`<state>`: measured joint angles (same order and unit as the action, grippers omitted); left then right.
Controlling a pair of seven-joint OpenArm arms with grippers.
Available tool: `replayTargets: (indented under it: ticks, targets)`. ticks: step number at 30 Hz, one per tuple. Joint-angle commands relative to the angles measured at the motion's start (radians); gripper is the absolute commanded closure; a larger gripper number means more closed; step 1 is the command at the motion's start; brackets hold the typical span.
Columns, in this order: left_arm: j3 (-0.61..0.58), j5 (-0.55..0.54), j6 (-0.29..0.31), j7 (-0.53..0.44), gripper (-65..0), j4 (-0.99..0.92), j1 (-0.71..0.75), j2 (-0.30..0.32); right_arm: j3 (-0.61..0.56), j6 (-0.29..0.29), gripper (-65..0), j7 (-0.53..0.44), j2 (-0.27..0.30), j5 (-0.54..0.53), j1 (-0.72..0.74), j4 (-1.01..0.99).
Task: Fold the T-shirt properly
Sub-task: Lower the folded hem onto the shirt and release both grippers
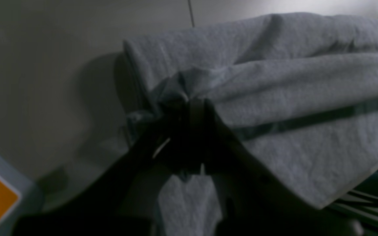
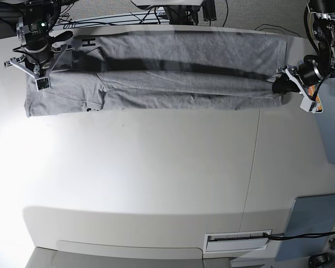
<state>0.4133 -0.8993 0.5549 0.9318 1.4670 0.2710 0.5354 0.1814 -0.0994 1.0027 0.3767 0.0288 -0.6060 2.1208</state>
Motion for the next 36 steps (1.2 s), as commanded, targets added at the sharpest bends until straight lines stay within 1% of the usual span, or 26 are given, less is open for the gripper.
replayTargets:
  ticks: [1, 8, 11, 13, 14, 16, 18, 19, 21, 23, 26, 28, 29, 32, 33, 36]
  targets:
    - [0.011, 0.009, -0.011, 0.014, 0.0, 0.008, 0.0, 0.025, 0.01, 0.015, 0.0, -0.004, 0.014, 0.024, -0.007, 0.018]
    - [0.011, 0.009, -0.011, 0.022, 0.0, 0.008, 0.0, 0.029, 0.01, 0.014, 0.0, 0.034, 0.014, 0.025, -0.015, 0.018]
    - [0.011, 0.009, -0.008, 0.023, 0.0, 0.008, 0.0, 0.03, 0.01, 0.014, 0.0, 0.034, 0.014, 0.024, -0.014, 0.018]
    - [0.011, 0.009, 0.023, 0.023, 0.0, 0.008, 0.0, 0.03, 0.01, 0.014, 0.0, 0.035, 0.014, 0.024, -0.015, 0.018]
    - [0.011, 0.009, 0.035, 0.023, -3.9, 0.008, 0.0, 0.03, 0.01, 0.014, 0.0, 0.037, 0.014, 0.024, -0.015, 0.018]
    - [0.011, 0.009, 0.034, 0.022, -13.8, 0.008, 0.0, 0.03, 0.01, 0.014, 0.0, 0.049, 0.014, 0.024, -0.015, 0.018]
    - [0.011, 0.009, 0.034, 0.021, -22.4, 0.008, 0.0, 0.03, 0.01, 0.014, -0.4, 0.057, 0.014, 0.025, -0.015, 0.018]
    - [0.011, 0.009, 0.034, 0.018, -25.5, 0.008, 0.0, 0.031, 0.01, 0.013, -3.7, 0.058, 0.014, 0.025, -0.015, 0.018]
    - [0.011, 0.009, 0.034, 0.018, -29.1, 0.008, 0.0, 0.03, 0.01, 0.009, -9.2, 0.056, 0.014, 0.025, -0.014, 0.018]
    - [0.011, 0.009, 0.035, 0.018, -29.7, 0.008, -0.002, 0.03, 0.01, -0.012, -13.0, 0.055, 0.014, 0.038, -0.014, 0.018]
    - [0.011, 0.018, 0.034, 0.016, -29.7, 0.008, -0.005, 0.03, 0.01, -0.016, -13.1, 0.055, 0.014, 0.051, -0.014, 0.018]
    - [0.011, 0.055, 0.033, -0.012, -29.7, 0.008, -0.005, 0.03, 0.01, -0.016, -13.1, 0.056, 0.014, 0.05, -0.014, 0.018]
    - [0.011, 0.083, 0.025, -0.031, -29.7, 0.008, -0.005, 0.03, 0.01, -0.016, -13.1, 0.056, 0.014, 0.05, -0.014, 0.018]
    - [0.011, 0.159, -0.039, -0.079, -29.7, 0.008, -0.005, 0.028, 0.01, -0.016, -13.1, 0.057, 0.014, 0.05, -0.014, 0.018]
    - [0.011, 0.176, -0.05, -0.086, -29.7, 0.008, -0.005, 0.027, 0.01, -0.016, -13.1, 0.058, 0.014, 0.05, -0.014, 0.018]
    - [0.01, 0.174, -0.049, -0.084, -29.7, 0.008, 0.001, 0.022, 0.01, -0.016, -13.1, 0.058, 0.014, 0.05, -0.014, 0.018]
